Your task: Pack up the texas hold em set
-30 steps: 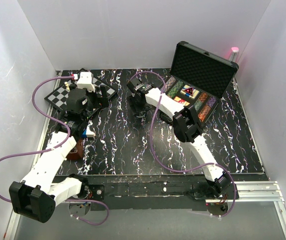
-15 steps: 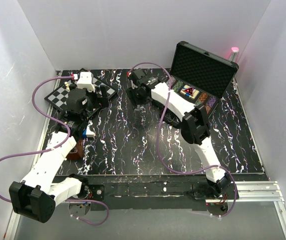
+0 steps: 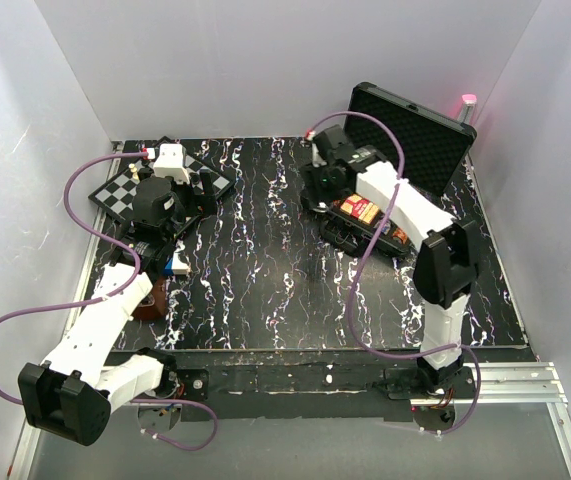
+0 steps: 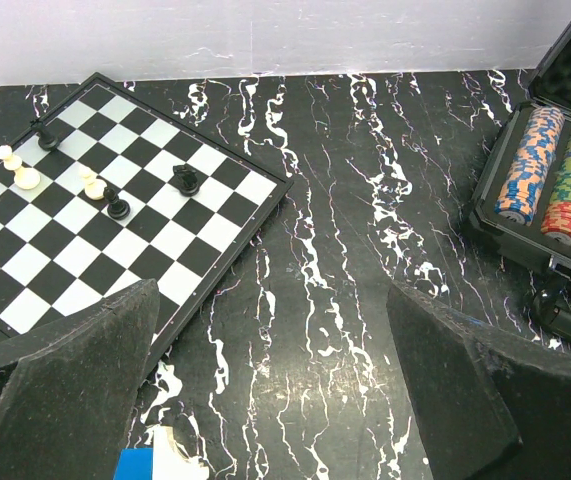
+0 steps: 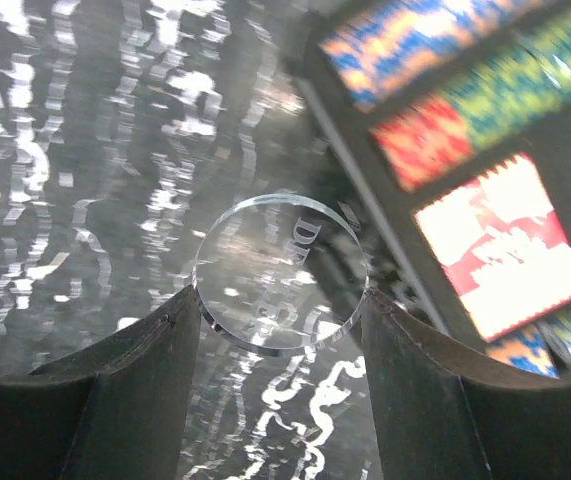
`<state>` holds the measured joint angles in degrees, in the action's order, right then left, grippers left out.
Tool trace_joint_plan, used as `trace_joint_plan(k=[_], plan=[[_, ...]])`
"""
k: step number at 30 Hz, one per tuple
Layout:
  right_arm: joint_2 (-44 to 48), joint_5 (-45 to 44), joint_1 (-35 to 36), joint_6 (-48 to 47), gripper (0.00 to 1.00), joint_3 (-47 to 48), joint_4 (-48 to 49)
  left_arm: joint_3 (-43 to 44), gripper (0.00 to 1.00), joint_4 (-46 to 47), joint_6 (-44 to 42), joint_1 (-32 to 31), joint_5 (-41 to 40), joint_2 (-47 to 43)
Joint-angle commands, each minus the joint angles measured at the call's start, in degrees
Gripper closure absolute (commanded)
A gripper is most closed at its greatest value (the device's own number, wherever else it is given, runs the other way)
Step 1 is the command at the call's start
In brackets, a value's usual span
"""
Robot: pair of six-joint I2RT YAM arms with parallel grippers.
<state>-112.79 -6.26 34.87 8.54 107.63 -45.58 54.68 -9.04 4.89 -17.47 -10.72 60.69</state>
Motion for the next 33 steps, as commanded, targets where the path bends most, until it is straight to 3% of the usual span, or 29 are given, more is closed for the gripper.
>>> trace_joint_plan(k=[1,8,33], plan=[[5.91,-2.96,-6.47,-1.42,0.99,-9.44,4.44,0.26,0.02,-0.19,-0.31,-0.02,-0.27,-0.83],[7.85,-3.85,-11.57,-0.98,0.99,-16.84,7.88,0.08,0.02,-0.02,-0.14,-0.02,0.00,-0.31],[-1.37,-3.41,-15.27,-2.47,0.99,-10.17,7.18,0.08,0.02,-0.10,-0.31,0.07,-0.18,0.13]])
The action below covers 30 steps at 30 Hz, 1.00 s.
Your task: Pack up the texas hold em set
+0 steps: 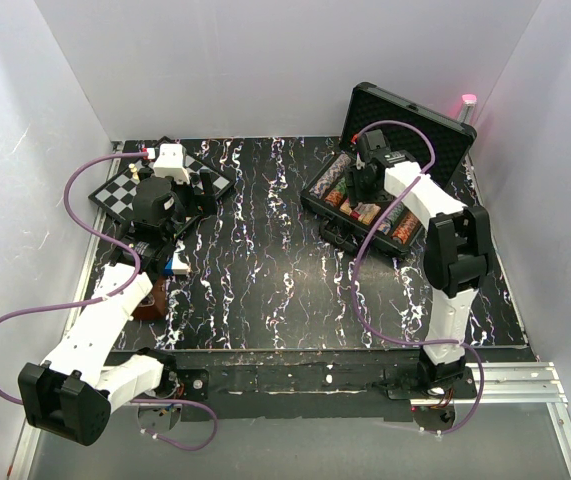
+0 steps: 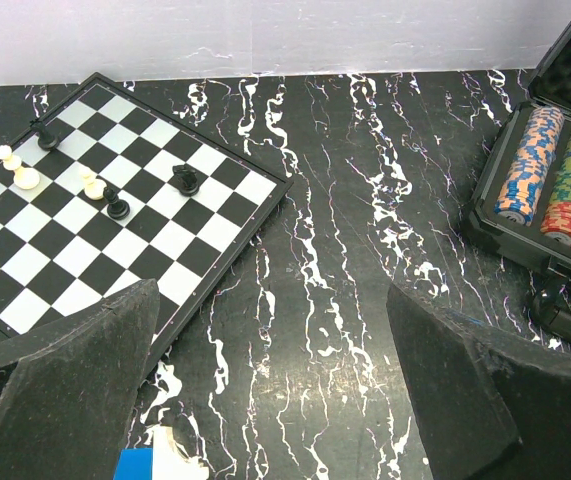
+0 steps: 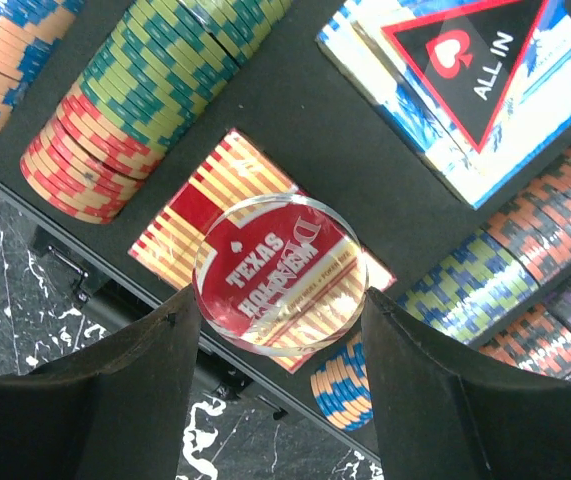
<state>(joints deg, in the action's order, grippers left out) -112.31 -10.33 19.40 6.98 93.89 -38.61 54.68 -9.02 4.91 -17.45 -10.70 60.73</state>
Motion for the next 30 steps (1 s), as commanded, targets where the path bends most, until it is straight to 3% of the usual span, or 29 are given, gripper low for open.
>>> trace_joint_plan(k=[1,30], plan=[[-2.12,0.75,0.20,-0.74,0.99,3.67,-0.06,0.17,0.02,-0.21,-0.34,0.05,-0.20,0.00],[-4.23,1.54,0.20,3.83,0.99,4.55,-2.43,0.17,0.02,-0.12,-0.51,-0.04,-0.37,-0.26]])
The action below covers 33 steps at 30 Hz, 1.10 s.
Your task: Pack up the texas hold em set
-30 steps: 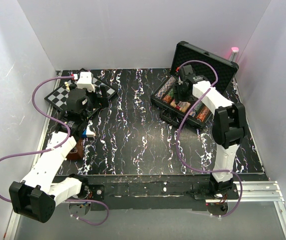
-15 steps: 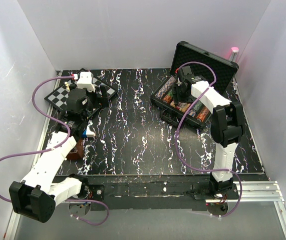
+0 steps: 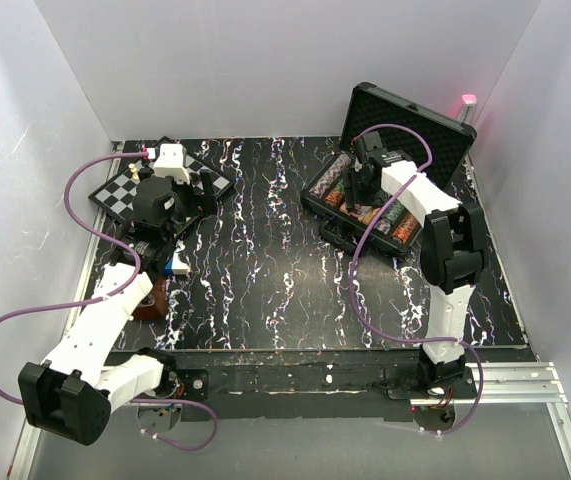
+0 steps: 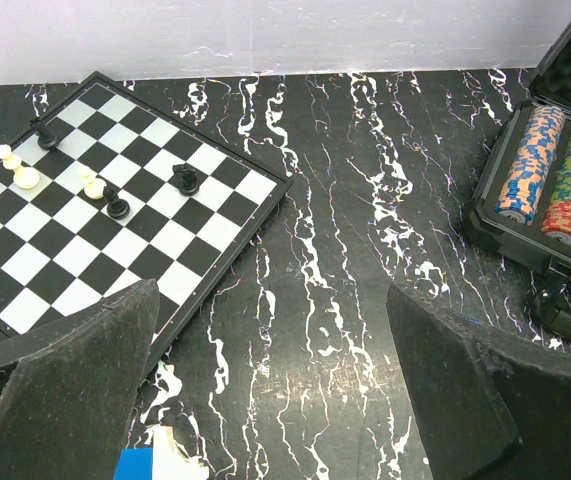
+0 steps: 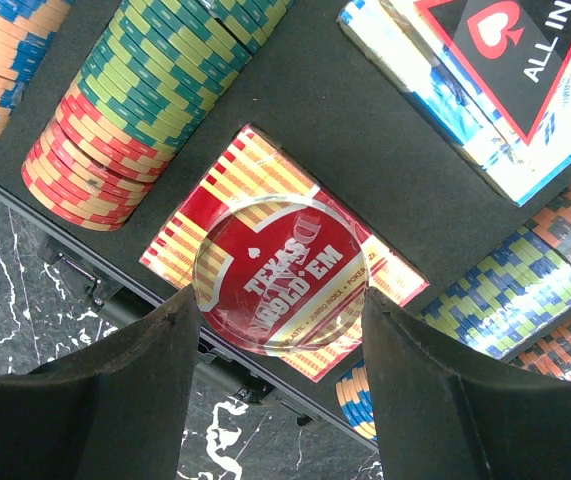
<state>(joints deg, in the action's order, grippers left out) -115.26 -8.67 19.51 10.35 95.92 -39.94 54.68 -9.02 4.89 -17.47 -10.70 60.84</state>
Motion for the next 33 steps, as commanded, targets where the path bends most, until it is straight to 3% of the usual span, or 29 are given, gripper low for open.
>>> trace_joint_plan(k=[1,15,16,18,33], plan=[[-1.54,-0.12,0.09,0.46,0.99,2.78,-1.19,0.17,0.02,-0.21,-0.49,-0.02,-0.38,-0.37],[-0.40,-1.09,0.09,-0.86,0.40,3.49,-0.93,0.17,0.02,-0.21,-0.58,0.07,-0.46,-0.46],[-0.31,-1.18,0.09,-1.03,0.29,3.49,-0.66,0.17,0.02,-0.13,-0.58,-0.01,-0.46,-0.46],[-0.31,-1.26,0.09,-1.29,0.20,3.66,-0.66,0.08,0.02,-0.13,-0.58,-0.01,-0.46,-0.46],[3.54,-3.02,0.18,-1.74,0.11,3.49,1.00,0.08,0.02,-0.21,-0.67,0.07,-0.73,-0.81]])
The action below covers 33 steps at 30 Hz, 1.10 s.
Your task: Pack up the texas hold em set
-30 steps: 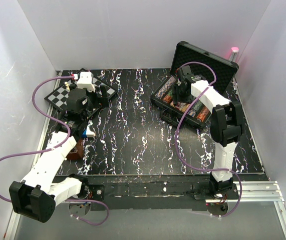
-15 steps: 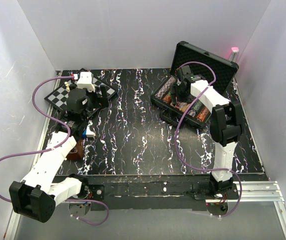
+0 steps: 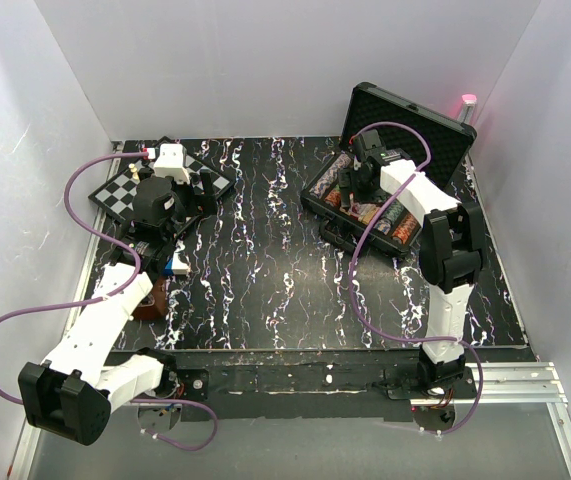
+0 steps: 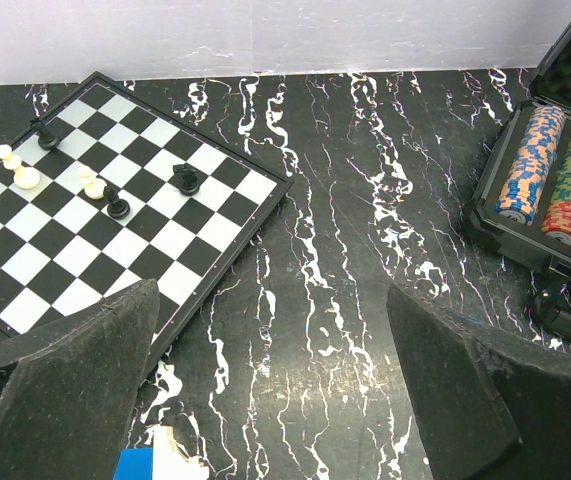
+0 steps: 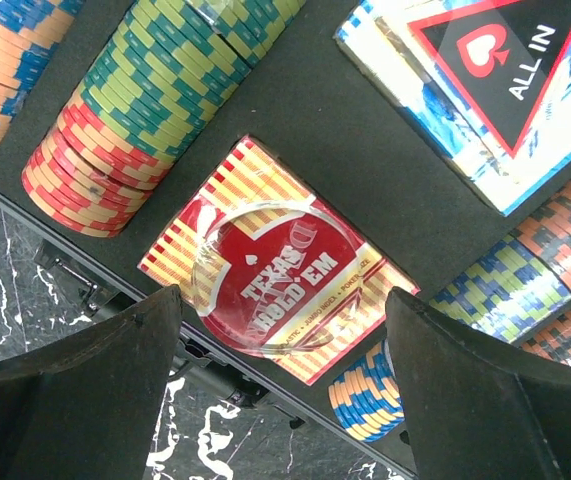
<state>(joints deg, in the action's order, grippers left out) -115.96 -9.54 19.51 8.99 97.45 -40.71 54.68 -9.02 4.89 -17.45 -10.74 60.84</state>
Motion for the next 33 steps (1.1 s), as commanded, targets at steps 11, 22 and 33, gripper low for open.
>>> trace_joint_plan(k=[11,22,33], plan=[[19.98,-5.66,0.09,-5.83,0.10,-3.50,9.43,-0.01,0.02,-0.04,-0.49,0.05,-0.42,-0.55],[22.10,-4.09,-8.16,-6.10,0.15,10.20,1.69,0.08,0.02,0.05,-0.05,-0.04,-0.16,-1.25],[10.94,-5.93,-15.63,-6.27,0.28,32.26,-2.10,0.08,0.02,0.05,0.56,0.05,0.46,-1.07]])
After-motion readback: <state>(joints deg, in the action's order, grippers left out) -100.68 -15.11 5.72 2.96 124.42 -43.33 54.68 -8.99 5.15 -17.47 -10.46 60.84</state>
